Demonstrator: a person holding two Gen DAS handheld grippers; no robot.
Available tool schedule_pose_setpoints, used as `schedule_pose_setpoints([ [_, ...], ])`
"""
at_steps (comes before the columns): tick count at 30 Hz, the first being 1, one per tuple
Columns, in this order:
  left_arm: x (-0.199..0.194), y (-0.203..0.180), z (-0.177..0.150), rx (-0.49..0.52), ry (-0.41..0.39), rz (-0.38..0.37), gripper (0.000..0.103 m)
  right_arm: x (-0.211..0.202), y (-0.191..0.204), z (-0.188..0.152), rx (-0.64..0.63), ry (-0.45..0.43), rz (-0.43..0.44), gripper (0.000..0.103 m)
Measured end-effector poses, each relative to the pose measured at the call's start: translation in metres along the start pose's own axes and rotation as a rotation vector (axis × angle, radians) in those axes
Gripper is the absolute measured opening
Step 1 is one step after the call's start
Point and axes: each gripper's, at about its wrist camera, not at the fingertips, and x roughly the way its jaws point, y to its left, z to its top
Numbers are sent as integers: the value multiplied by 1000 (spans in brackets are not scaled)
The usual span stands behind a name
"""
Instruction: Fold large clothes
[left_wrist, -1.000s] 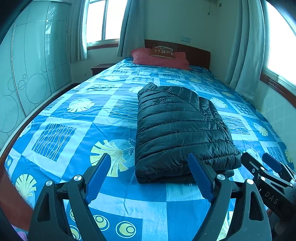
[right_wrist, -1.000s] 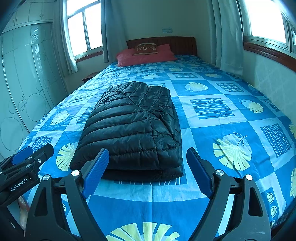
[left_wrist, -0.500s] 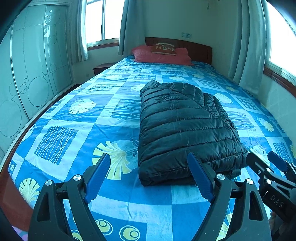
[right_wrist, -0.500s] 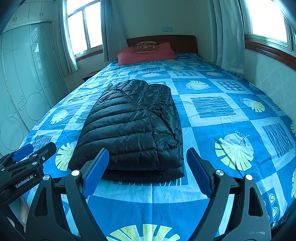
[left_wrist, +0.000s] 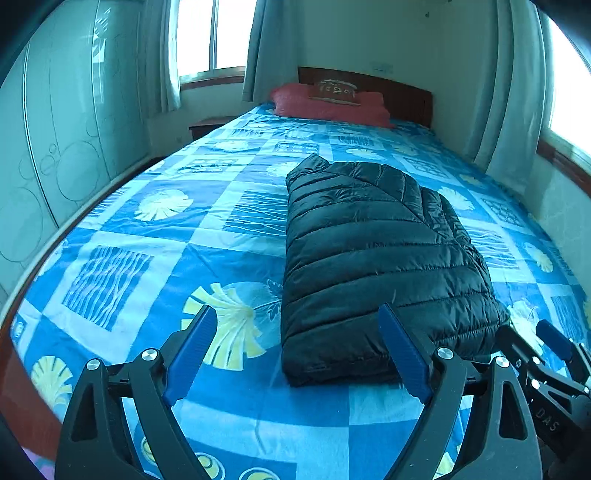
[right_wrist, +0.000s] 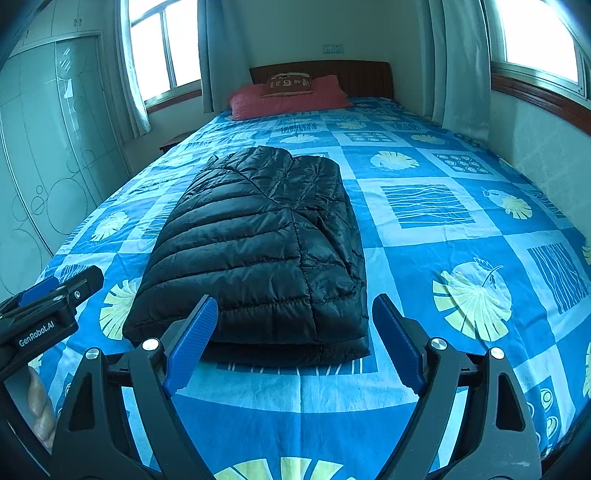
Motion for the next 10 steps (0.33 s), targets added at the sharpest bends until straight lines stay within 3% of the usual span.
schedule_pose_setpoints([
  [6,20,11,6,51,-27,89,87,1,-12,6,26,-12,5,85],
  [10,55,60,14,-69,55,113,87,0,-31,15,49,-40,-36,87],
])
